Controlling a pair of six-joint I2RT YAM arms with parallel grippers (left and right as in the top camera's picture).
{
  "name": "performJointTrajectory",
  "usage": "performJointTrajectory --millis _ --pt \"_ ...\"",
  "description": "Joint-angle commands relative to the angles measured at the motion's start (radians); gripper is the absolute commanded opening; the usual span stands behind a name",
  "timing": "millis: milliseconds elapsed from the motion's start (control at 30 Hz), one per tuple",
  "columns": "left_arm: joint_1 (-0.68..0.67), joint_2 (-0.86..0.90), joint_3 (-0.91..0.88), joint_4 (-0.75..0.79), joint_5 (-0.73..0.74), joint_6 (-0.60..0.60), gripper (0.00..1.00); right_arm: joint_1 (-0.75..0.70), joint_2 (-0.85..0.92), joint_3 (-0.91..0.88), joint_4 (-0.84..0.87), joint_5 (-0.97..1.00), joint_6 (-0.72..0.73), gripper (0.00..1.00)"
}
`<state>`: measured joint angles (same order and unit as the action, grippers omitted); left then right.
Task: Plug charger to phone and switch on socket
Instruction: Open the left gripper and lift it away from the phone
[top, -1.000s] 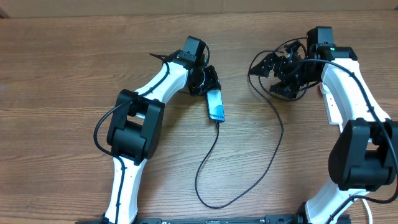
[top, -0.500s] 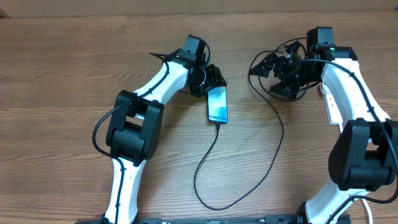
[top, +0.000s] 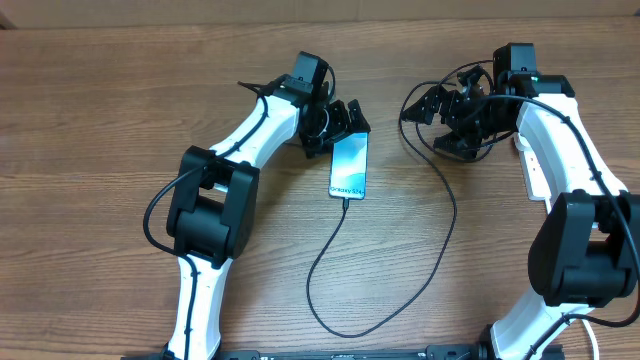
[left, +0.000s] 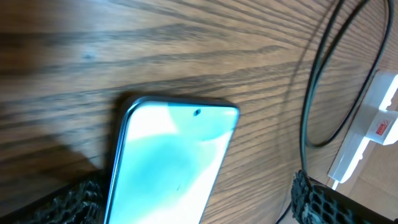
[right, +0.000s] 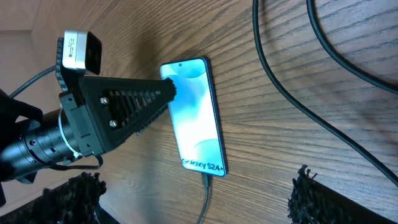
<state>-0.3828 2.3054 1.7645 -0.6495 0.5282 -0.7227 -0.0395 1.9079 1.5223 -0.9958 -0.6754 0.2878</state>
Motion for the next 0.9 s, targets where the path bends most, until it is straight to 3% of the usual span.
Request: performJointTrajectory --millis 0,333,667,833,867 --pt "0.031 0.034 -0.024 -0.040 -0.066 0.040 1.00 -0.001 0.002 0.017 0.002 0.001 -0.008 1.00" --pt "0.076 0.012 -0.013 -0.130 -0.074 0.208 0.99 -0.001 0.002 0.017 -0.003 0.002 -0.009 1.00" --pt "0.103 -0.259 -0.012 -0.356 -0.455 0.462 0.94 -0.001 0.002 0.017 0.003 0.002 -0.008 1.00" --pt "0.100 -0.491 -0.012 -0.494 -0.557 0.509 0.92 -0.001 0.002 0.017 0.021 0.002 -0.008 1.00" --pt "0.100 -0.533 -0.012 -0.506 -0.564 0.509 0.96 -0.001 0.002 0.017 0.024 0.002 -0.008 1.00"
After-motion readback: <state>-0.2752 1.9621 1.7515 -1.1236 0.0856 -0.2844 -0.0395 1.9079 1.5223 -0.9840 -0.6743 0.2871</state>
